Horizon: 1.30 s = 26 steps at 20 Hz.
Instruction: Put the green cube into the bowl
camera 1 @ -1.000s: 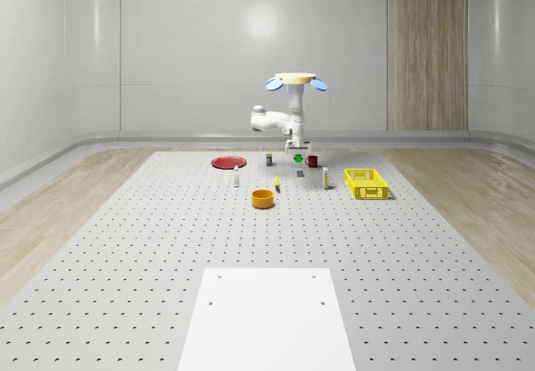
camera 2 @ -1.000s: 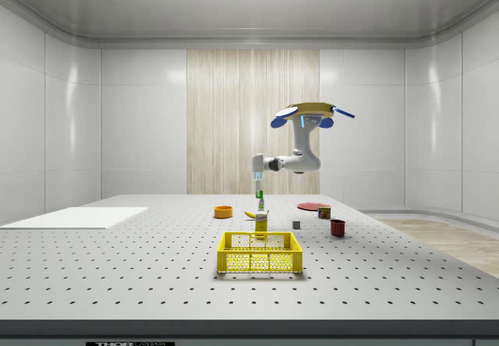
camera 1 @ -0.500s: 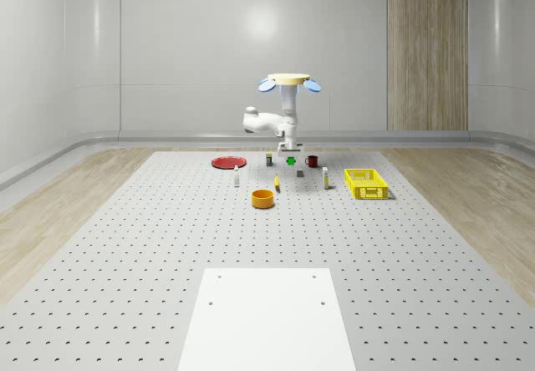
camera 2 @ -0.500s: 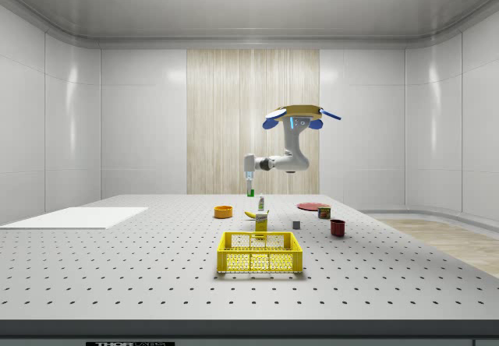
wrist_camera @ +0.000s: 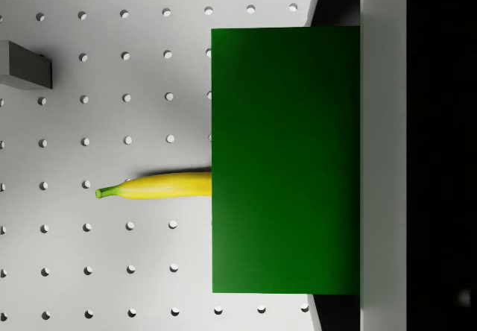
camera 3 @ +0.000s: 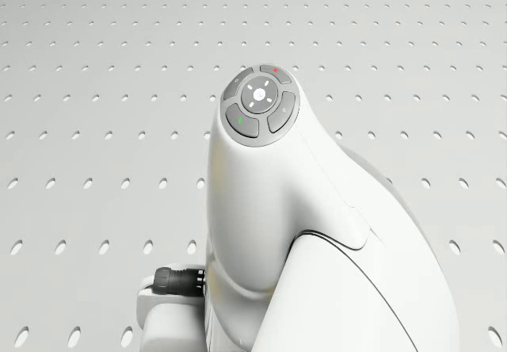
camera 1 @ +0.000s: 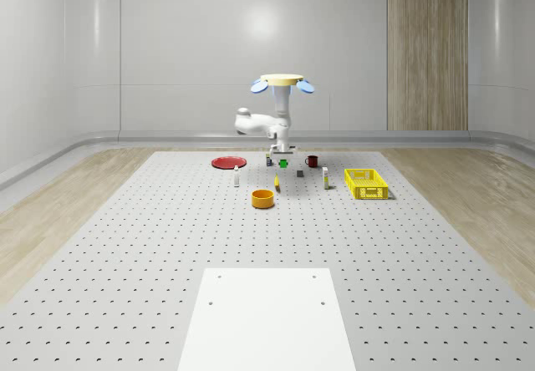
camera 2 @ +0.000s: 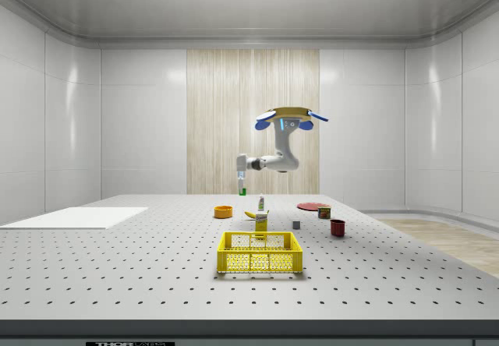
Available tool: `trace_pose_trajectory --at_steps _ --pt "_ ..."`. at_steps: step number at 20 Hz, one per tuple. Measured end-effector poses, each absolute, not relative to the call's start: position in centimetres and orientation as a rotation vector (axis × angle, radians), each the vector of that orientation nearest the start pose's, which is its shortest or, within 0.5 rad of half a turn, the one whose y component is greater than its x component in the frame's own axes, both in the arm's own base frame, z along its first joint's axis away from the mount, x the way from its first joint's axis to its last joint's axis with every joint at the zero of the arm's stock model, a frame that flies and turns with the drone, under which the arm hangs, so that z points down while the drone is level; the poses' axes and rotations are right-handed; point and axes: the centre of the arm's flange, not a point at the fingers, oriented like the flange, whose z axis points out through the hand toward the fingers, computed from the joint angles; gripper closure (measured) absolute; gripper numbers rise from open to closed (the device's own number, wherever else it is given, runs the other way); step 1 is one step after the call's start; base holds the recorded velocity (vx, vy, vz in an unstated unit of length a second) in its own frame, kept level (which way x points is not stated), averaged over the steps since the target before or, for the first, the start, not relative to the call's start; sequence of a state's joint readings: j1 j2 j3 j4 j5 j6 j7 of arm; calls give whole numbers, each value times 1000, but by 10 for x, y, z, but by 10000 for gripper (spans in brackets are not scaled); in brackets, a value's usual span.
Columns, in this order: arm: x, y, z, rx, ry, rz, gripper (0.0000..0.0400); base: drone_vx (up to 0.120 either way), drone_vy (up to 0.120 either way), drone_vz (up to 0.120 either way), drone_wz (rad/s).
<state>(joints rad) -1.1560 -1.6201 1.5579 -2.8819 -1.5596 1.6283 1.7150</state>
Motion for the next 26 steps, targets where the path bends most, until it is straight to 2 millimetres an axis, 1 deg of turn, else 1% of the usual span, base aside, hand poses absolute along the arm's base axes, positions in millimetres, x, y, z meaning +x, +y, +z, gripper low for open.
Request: trace_pose_trajectory --at_steps 24,26 --pt "307 4 444 9 -9 820 150 120 -120 0 0" --pt "307 4 444 9 -9 820 150 120 -20 -40 0"
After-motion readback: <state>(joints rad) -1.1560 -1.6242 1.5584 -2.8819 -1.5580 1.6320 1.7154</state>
